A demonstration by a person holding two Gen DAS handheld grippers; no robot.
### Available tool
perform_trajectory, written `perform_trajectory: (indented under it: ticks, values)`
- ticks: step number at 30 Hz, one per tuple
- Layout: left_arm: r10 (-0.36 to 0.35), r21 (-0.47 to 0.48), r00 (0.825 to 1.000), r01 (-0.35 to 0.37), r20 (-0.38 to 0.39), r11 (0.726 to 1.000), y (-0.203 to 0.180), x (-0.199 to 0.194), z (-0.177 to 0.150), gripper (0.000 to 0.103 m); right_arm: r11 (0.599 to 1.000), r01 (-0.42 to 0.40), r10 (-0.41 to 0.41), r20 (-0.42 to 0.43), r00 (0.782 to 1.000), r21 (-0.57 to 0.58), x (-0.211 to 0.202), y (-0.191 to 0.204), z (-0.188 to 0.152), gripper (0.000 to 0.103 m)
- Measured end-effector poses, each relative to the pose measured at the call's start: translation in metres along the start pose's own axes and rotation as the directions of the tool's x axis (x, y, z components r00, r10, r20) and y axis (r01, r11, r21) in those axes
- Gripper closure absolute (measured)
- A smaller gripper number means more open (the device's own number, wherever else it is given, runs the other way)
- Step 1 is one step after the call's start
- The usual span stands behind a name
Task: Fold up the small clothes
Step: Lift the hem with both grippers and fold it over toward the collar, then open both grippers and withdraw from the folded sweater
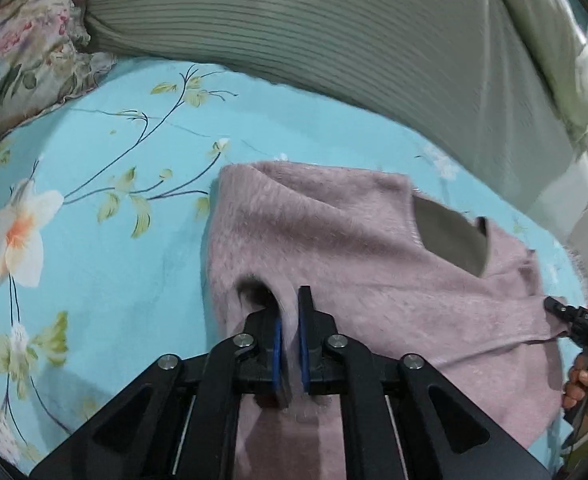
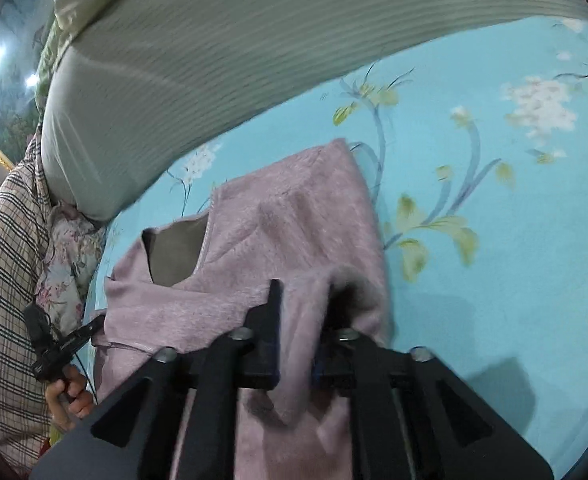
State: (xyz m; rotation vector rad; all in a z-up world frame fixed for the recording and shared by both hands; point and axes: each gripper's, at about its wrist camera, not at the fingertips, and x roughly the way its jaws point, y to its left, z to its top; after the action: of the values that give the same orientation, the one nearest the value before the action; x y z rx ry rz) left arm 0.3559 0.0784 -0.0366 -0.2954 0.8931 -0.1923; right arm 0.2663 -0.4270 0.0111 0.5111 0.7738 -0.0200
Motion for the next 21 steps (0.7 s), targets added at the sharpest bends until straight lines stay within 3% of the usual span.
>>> perform_trajectory:
  ticks: [2,4,7,10,13,16,18,21]
  values:
    - [-0.02,0.016,1.0,0.02,0.0,1.0,-0.004,-0.012,-0.008,0.075,0.999,0.03,-0.028,0.067,0.997,-0.023,-0.024,0.003,-0.005,0.046]
    - [-0.044,0.059,0.999,0.044,0.001,0.997,-0.016,-0.027,-0.023,0.066,0.997,0.039,-0.033,0.097,0.995,-0.068,-0.04,0.013,-0.014,0.046]
    - [-0.097,0.141,0.994,0.102,-0.041,0.985,-0.042,-0.037,-0.047,0.066,0.981,-0.035,0.035,-0.003,0.999,-0.191,-0.033,0.043,-0.032,0.05]
    - [-0.147,0.183,0.982,0.167,-0.119,0.969,-0.066,-0.028,-0.064,0.066,0.921,-0.083,0.035,-0.133,0.99,-0.38,-0.006,0.084,-0.056,0.053]
    - [-0.119,0.244,0.98,0.156,-0.162,0.957,-0.087,-0.013,-0.072,0.066,0.852,-0.088,-0.051,-0.248,0.967,-0.516,0.028,0.11,-0.074,0.053]
    - [-0.11,0.248,0.978,0.152,-0.175,0.957,-0.091,0.001,-0.064,0.064,0.811,-0.01,-0.163,-0.243,0.956,-0.584,0.055,0.113,-0.073,0.055]
    - [-0.114,0.225,0.975,0.157,-0.191,0.962,-0.087,0.013,-0.048,0.062,0.82,0.04,-0.19,-0.206,0.96,-0.571,0.061,0.106,-0.057,0.055]
    - [-0.07,0.211,0.984,0.104,-0.164,0.972,-0.077,0.027,-0.022,0.064,0.883,0.123,-0.198,-0.121,0.973,-0.452,0.061,0.081,-0.02,0.056]
